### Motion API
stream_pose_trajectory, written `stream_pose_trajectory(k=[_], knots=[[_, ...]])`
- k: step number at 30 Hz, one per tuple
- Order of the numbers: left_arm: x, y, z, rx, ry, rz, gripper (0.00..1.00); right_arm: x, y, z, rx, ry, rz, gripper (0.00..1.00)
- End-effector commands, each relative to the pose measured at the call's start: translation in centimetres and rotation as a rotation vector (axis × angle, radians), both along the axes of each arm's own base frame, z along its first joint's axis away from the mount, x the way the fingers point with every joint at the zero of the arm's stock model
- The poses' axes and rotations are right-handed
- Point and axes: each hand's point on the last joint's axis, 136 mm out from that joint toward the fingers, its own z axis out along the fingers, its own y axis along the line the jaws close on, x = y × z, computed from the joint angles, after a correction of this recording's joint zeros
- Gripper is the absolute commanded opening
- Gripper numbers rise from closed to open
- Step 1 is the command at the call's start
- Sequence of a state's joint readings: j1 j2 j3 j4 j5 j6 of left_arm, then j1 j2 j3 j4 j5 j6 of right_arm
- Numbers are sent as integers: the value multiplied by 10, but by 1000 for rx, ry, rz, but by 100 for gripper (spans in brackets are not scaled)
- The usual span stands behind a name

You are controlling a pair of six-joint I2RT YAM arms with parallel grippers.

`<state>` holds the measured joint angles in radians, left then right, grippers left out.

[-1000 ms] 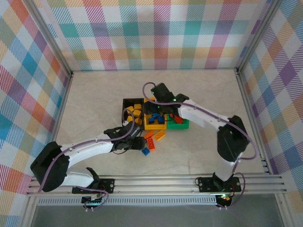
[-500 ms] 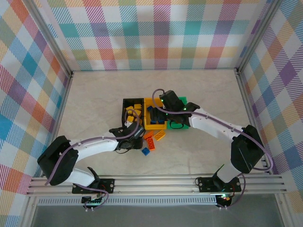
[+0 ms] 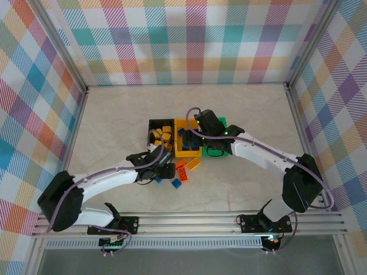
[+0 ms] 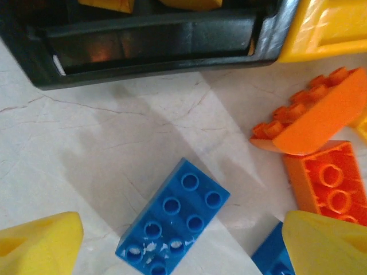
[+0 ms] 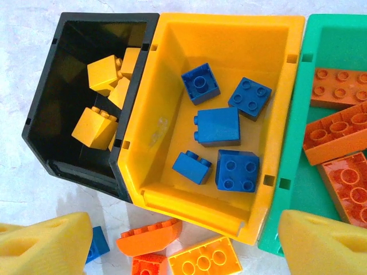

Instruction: Sort the legos into containers by color

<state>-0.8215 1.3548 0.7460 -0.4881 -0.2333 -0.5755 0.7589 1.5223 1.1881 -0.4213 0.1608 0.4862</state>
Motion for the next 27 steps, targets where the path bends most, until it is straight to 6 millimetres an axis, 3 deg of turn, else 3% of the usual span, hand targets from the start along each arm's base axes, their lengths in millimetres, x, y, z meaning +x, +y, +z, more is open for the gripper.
stream_pose_trajectory(k=[1, 5, 10, 17, 23, 27], knots=[[5, 5, -15, 84, 15, -13, 91, -4, -5, 12, 14, -28, -12, 85], [5, 6, -32, 115, 41, -15, 89, -6, -10, 14, 14, -39, -20, 85], [-3, 11, -42, 123, 71, -10, 74, -7, -13, 18, 14, -49, -28, 85], [-12, 15, -42, 115, 88, -4, 38, -6, -11, 15, 21, -44, -30, 86], [-12, 12, -15, 60, 52, 2, 25, -9, -15, 16, 25, -45, -36, 86], [4, -6, 38, -31, -39, -10, 25, -18, -22, 13, 38, -34, -44, 86]])
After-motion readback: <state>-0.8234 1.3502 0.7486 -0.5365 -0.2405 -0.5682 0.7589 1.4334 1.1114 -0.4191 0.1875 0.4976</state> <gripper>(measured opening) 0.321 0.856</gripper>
